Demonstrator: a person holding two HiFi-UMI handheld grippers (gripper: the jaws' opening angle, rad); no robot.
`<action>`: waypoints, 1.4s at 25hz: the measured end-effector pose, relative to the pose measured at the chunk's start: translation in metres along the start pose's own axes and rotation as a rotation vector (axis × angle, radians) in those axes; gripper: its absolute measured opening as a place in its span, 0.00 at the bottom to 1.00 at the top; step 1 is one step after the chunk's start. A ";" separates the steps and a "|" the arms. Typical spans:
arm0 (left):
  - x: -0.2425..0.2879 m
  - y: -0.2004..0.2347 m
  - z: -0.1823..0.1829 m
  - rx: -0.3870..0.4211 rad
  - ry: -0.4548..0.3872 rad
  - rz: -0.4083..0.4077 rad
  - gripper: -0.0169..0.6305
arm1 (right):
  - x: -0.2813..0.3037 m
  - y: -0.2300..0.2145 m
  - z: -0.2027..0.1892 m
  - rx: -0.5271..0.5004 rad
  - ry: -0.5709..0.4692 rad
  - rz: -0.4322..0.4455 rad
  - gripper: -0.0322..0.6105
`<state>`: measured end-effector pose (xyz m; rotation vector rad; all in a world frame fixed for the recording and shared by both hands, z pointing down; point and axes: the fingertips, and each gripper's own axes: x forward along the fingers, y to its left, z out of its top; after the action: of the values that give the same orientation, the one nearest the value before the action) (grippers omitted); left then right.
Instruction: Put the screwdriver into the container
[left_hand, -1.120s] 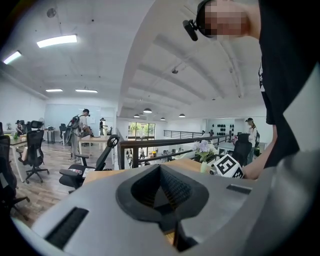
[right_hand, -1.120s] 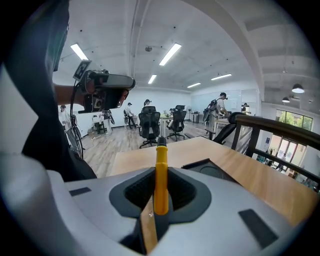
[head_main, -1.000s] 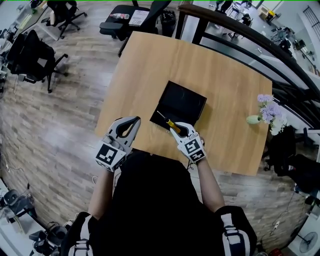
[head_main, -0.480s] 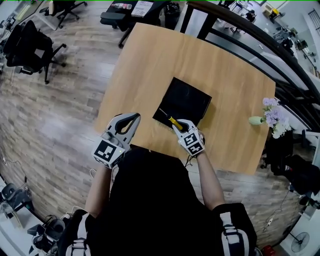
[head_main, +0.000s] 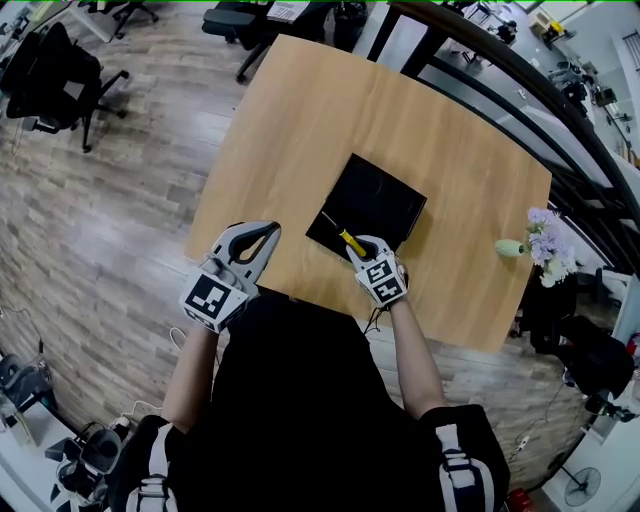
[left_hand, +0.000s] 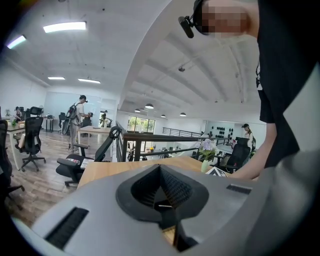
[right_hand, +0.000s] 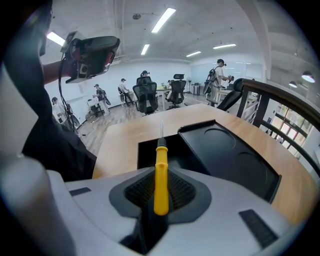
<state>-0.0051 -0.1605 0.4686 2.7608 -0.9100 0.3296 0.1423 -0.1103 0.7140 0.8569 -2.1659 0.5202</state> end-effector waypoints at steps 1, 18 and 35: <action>0.000 0.002 0.000 -0.002 0.000 0.001 0.06 | 0.002 -0.002 -0.002 0.001 0.011 0.000 0.18; -0.005 0.026 -0.007 -0.020 0.021 0.022 0.06 | 0.035 -0.017 -0.031 0.027 0.171 -0.013 0.18; -0.006 0.029 -0.011 -0.024 0.025 0.006 0.06 | 0.045 -0.018 -0.039 0.013 0.205 -0.047 0.18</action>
<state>-0.0294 -0.1771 0.4816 2.7269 -0.9098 0.3512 0.1510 -0.1182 0.7753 0.8222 -1.9533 0.5736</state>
